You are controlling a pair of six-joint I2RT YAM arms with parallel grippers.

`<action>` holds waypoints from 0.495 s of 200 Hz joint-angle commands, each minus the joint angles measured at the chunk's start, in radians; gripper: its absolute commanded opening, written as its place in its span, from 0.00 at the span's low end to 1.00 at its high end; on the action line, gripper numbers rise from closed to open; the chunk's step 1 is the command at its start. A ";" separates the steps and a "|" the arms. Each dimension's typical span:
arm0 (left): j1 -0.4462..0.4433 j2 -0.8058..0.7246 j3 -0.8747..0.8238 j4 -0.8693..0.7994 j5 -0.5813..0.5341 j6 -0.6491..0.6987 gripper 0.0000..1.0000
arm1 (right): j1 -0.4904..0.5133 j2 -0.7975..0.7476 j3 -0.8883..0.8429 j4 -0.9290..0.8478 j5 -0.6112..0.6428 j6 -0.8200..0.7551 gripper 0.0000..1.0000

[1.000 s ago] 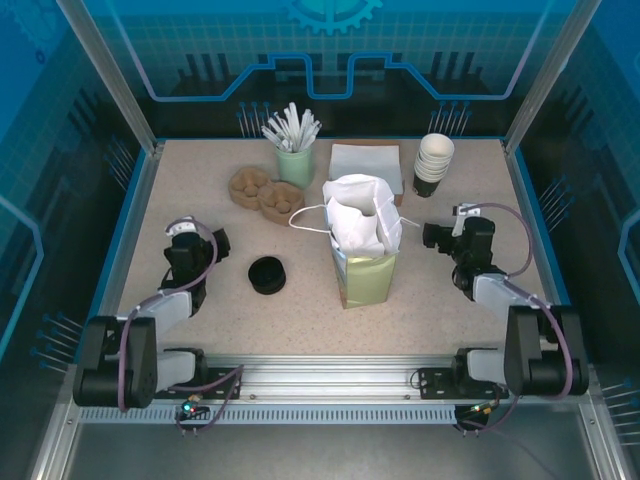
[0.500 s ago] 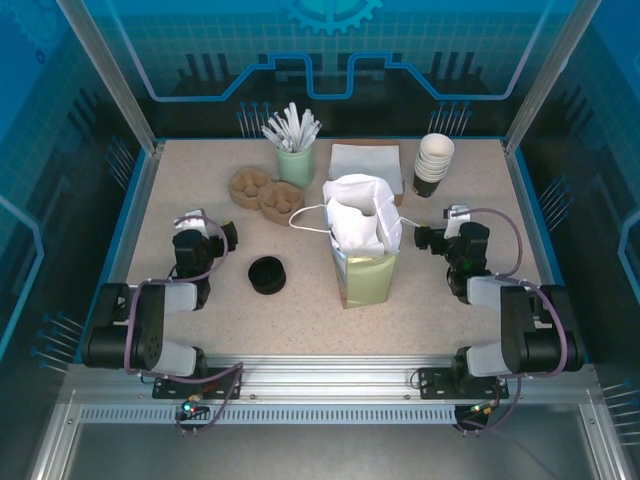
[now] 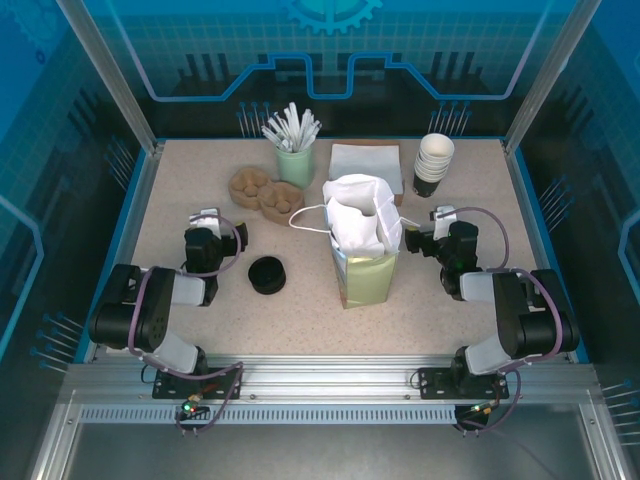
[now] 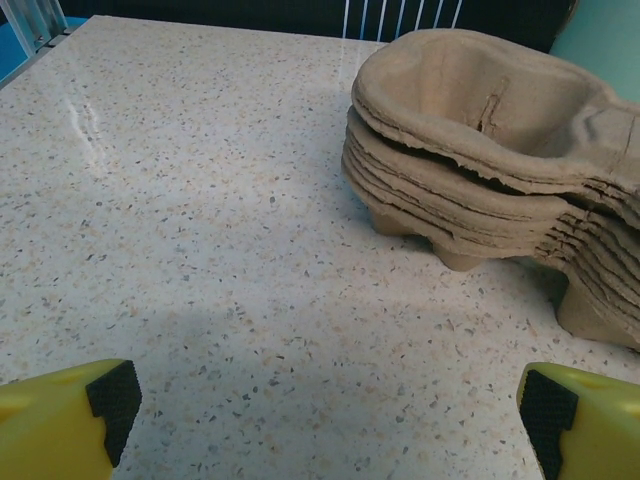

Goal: Pack the takeout coffee

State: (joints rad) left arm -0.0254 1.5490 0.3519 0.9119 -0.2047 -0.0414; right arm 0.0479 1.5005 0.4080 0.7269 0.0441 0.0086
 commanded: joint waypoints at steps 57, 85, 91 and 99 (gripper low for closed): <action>-0.006 0.003 0.020 0.024 0.000 0.033 0.99 | 0.009 0.004 0.022 0.029 0.008 -0.017 1.00; -0.005 0.003 0.023 0.019 0.002 0.032 0.99 | 0.010 0.004 0.023 0.028 0.008 -0.018 1.00; -0.006 0.003 0.023 0.020 0.002 0.032 0.99 | 0.009 0.005 0.023 0.028 0.007 -0.016 1.00; -0.005 0.002 0.022 0.021 0.002 0.032 0.99 | 0.009 0.004 0.023 0.027 0.008 -0.016 1.00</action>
State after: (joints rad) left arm -0.0254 1.5490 0.3527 0.9115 -0.2043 -0.0231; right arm 0.0479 1.5005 0.4080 0.7269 0.0441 0.0025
